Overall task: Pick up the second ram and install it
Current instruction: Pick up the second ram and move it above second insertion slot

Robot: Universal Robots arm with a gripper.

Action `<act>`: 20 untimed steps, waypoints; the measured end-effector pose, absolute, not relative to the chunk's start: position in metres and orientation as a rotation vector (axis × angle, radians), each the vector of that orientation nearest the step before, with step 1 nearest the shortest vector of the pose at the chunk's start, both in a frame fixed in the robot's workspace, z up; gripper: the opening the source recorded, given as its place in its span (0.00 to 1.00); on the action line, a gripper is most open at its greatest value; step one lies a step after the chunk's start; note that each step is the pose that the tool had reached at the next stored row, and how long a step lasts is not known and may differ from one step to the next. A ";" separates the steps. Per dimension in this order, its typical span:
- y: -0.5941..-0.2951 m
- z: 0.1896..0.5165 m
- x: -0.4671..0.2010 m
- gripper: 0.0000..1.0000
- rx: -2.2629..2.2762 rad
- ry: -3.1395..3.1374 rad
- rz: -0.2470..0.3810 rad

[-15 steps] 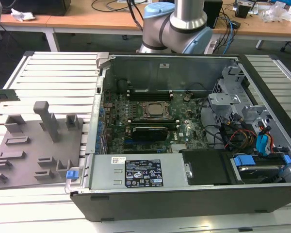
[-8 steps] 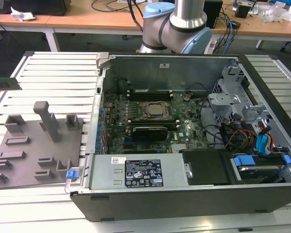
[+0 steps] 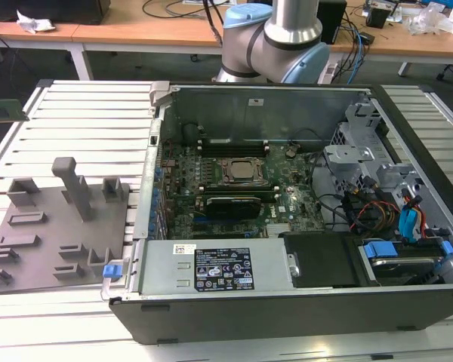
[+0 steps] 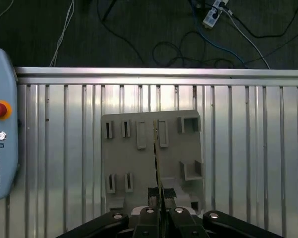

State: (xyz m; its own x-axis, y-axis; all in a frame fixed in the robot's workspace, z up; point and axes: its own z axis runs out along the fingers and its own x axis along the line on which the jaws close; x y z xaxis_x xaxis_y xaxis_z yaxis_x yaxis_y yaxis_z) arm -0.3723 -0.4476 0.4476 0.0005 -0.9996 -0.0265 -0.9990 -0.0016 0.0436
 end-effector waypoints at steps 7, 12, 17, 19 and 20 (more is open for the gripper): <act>-0.447 0.459 -0.372 0.14 2.214 -2.212 -0.079; -0.447 0.459 -0.365 0.14 2.214 -2.212 -0.079; -0.447 0.459 -0.347 0.14 2.214 -2.212 -0.079; -0.447 0.459 -0.343 0.14 2.214 -2.212 -0.079; -0.447 0.459 -0.339 0.14 2.213 -2.212 -0.079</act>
State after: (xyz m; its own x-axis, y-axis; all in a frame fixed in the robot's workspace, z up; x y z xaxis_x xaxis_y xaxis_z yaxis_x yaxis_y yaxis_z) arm -0.3394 -0.4467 0.4590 0.0002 -0.9996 -0.0274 -0.9990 -0.0014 0.0436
